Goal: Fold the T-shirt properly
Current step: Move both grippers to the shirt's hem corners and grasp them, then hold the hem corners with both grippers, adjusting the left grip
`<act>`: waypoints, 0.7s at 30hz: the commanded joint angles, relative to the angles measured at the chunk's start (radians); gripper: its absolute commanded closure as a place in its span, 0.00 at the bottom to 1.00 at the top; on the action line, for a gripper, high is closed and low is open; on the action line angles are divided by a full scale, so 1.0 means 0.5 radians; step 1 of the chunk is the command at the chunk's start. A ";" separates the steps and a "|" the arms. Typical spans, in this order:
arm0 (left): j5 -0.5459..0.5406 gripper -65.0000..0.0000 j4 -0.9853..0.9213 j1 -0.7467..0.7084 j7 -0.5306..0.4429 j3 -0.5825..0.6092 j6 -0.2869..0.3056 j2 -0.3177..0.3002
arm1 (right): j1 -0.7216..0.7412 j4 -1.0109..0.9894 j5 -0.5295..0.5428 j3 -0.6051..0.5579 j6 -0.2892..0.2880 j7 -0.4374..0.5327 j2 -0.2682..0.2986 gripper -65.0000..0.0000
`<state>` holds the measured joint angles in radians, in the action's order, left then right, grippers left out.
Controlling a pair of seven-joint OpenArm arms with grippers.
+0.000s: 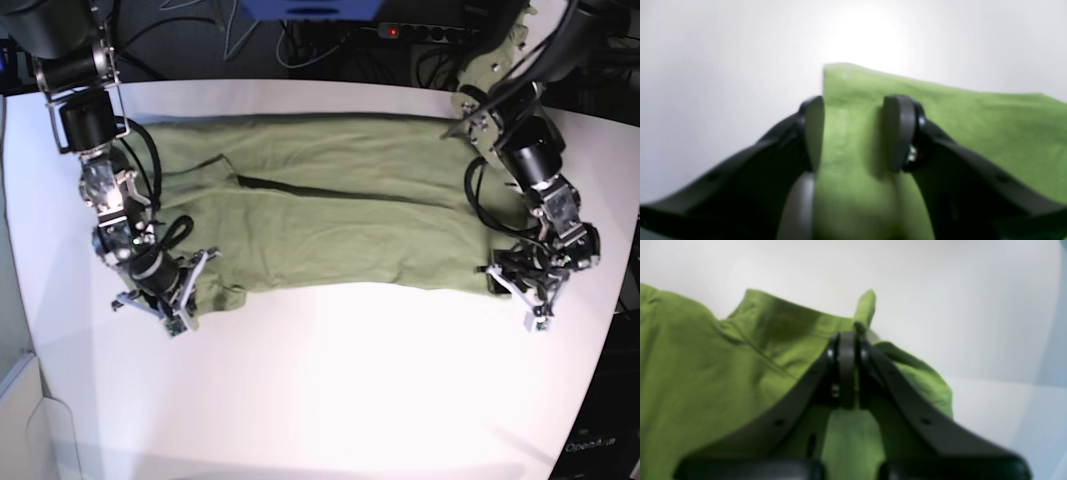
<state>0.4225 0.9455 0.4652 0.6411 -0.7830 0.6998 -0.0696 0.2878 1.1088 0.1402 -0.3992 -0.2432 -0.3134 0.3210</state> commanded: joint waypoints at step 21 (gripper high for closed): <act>-0.024 0.57 -0.002 0.053 -0.136 -0.013 -0.003 -0.025 | 0.043 0.030 0.007 0.011 0.003 0.045 0.025 0.99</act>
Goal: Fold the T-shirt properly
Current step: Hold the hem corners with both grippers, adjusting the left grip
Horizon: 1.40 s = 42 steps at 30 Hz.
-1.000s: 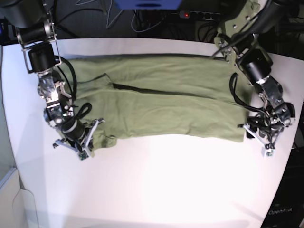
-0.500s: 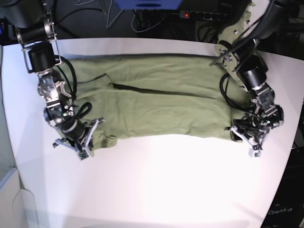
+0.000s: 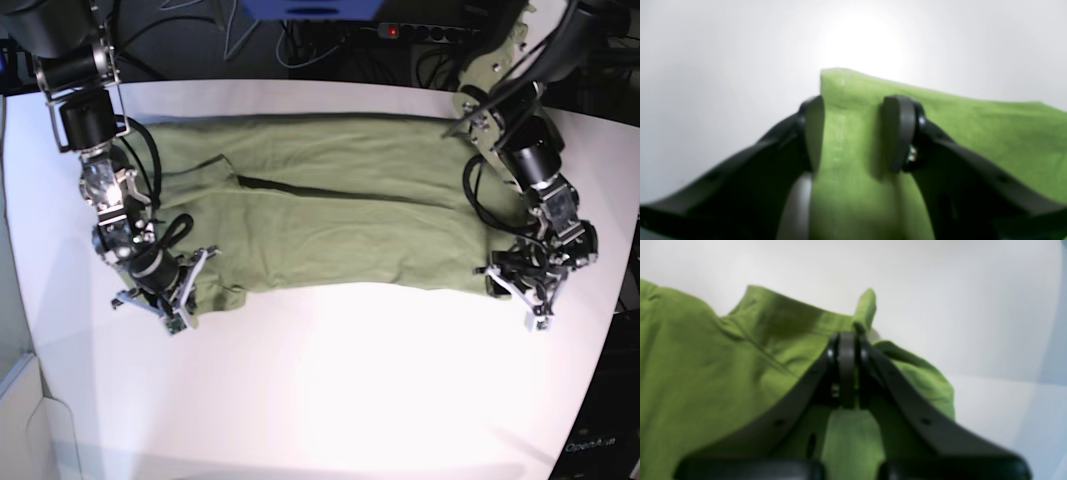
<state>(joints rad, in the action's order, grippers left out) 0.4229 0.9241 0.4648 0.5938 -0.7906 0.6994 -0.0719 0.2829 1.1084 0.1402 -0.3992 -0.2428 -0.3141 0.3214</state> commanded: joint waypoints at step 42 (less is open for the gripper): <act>-0.028 0.57 0.108 0.051 -0.210 -0.068 -0.003 0.023 | 0.025 0.028 0.007 0.011 0.002 0.044 0.031 0.99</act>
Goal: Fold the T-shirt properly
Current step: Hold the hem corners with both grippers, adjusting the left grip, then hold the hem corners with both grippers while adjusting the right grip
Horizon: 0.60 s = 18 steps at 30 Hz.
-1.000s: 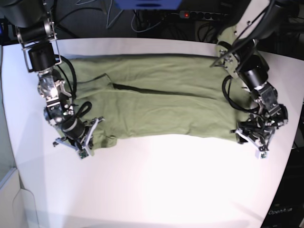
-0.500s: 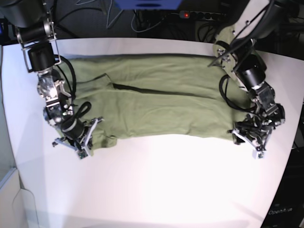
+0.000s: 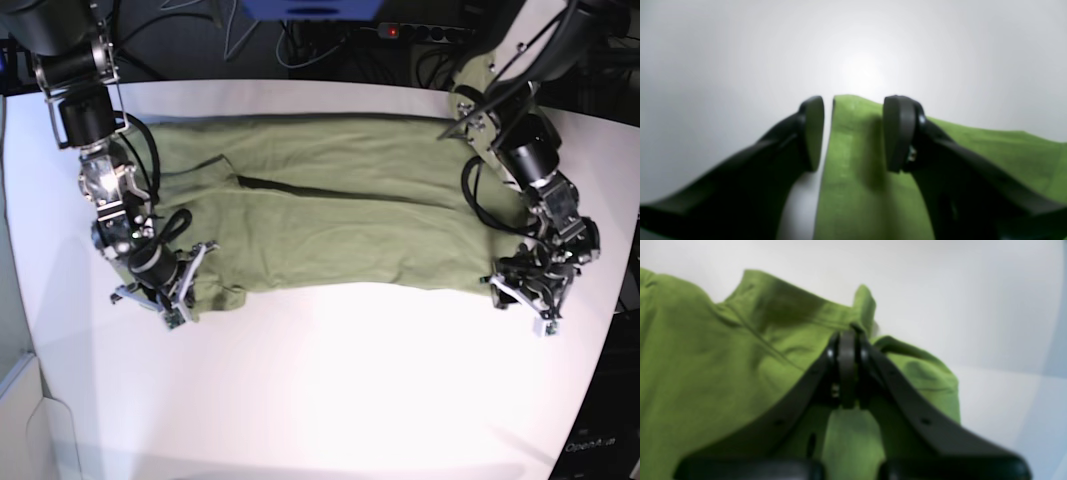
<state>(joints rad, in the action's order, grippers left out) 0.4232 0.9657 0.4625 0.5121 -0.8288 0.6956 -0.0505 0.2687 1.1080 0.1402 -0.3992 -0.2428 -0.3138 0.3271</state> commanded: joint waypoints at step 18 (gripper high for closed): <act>-0.029 0.59 -0.218 0.055 -0.130 0.005 0.005 -0.042 | 0.053 0.032 0.007 0.011 0.002 0.043 0.019 0.99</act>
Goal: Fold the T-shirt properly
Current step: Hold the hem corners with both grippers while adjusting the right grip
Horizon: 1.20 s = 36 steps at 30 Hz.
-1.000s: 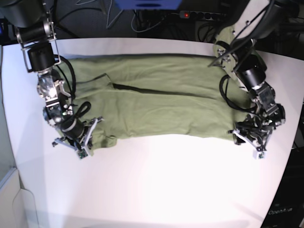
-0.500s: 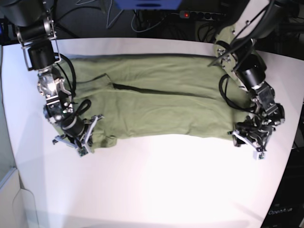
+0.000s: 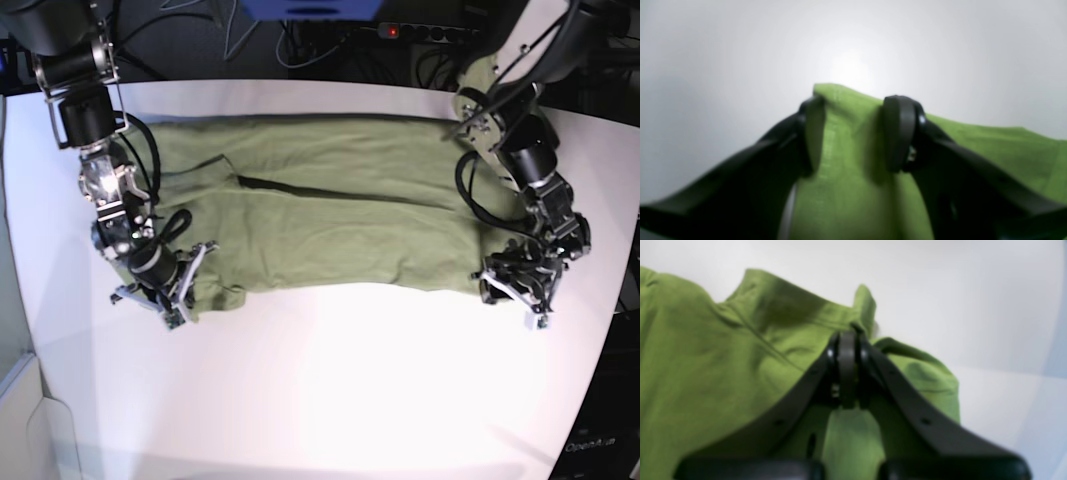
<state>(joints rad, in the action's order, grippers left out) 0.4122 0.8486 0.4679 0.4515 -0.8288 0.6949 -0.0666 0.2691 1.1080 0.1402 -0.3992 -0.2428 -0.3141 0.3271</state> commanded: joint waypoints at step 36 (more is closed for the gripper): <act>-0.003 0.97 0.489 -0.158 0.010 0.020 0.007 0.073 | -0.423 0.762 0.003 0.364 0.008 -0.061 0.111 0.99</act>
<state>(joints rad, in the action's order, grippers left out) 0.4267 1.0779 0.3637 0.4812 -0.8238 0.6956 -0.0231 0.0360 1.4727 0.1379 -0.2222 -0.2401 -0.3740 0.3729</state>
